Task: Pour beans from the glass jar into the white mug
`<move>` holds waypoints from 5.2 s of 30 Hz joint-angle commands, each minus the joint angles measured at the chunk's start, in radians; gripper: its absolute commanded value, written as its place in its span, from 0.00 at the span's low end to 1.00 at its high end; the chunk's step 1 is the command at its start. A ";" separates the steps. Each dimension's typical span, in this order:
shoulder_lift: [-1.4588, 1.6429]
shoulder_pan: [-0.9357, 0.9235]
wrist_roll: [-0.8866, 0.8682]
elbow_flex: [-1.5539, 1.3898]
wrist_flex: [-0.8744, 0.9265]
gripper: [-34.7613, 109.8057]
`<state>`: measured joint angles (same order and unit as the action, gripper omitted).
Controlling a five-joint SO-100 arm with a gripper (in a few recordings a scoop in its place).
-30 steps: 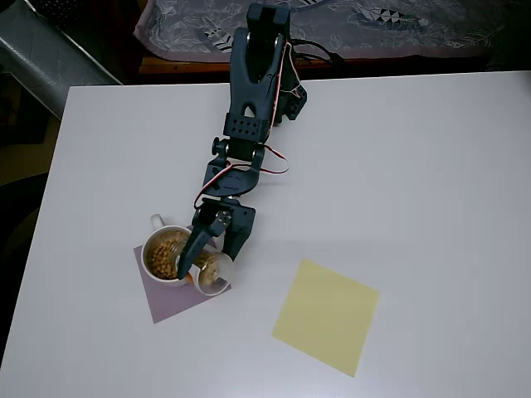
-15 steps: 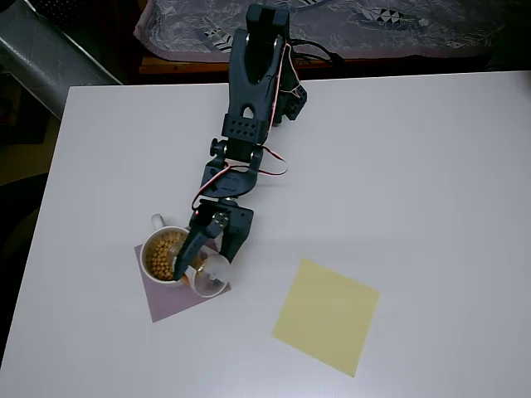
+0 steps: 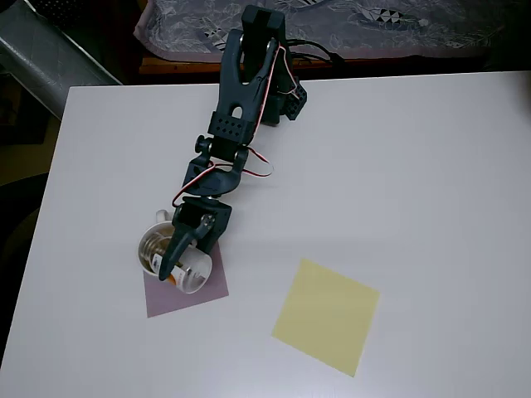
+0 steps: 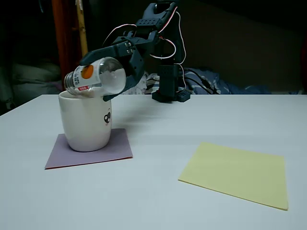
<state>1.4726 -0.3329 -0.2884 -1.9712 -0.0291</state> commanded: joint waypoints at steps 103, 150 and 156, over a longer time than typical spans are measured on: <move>1.875 0.209 0.779 -1.146 0.486 0.41; 1.876 0.209 0.350 -1.189 0.893 0.24; 1.876 0.209 0.350 -1.189 0.893 0.24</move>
<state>3.3088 -0.1227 0.0568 -3.1523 0.8544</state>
